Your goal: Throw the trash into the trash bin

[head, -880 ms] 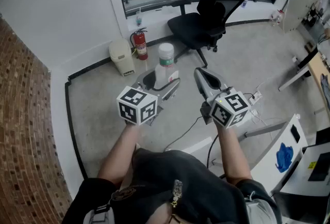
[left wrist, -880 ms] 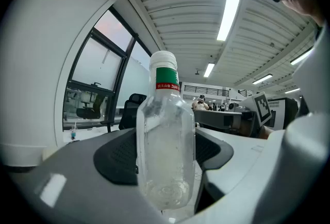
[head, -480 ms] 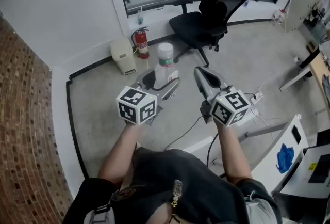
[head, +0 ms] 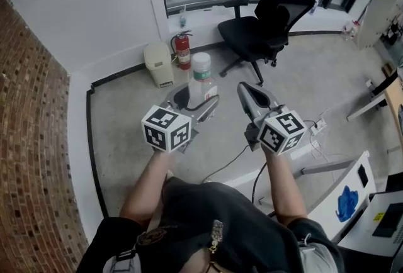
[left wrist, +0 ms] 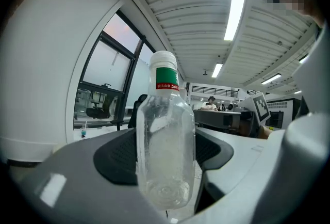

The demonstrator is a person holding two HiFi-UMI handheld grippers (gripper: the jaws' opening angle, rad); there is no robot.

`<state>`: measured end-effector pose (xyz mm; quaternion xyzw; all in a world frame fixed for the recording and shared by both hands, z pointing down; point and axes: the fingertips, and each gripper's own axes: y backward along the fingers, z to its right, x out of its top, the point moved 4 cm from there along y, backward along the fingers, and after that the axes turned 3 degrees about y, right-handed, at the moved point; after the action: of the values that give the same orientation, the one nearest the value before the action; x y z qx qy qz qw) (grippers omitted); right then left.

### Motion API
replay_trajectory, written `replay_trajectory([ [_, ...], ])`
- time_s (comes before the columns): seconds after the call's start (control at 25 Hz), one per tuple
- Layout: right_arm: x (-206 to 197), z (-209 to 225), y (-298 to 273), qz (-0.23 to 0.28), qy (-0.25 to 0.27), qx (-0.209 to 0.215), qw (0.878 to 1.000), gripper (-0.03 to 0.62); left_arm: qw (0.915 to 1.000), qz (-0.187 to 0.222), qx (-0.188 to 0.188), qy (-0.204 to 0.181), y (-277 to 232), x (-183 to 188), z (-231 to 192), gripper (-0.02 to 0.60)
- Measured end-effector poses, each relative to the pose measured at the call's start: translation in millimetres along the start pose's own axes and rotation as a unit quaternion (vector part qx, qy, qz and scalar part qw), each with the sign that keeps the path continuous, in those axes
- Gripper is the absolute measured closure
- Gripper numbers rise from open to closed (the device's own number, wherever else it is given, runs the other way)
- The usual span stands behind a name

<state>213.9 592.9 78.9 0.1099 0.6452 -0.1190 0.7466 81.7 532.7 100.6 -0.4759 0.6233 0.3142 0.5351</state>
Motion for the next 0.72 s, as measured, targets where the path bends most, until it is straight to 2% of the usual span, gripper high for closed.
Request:
replay_trajectory([
  [0.4,-14.2,-31.8,-57.4,-0.020,-0.013,0.088,0.996,0.592,0.9952,0.006,0.097,0.005,52.0,0.0,-48.0,0.268],
  [0.72,-30.9,-69.3,-111.8,-0.045,-0.017,0.144,0.988,0.592,0.9878,0.011,0.154,0.023,97.7,-3.7,-92.6,0.268],
])
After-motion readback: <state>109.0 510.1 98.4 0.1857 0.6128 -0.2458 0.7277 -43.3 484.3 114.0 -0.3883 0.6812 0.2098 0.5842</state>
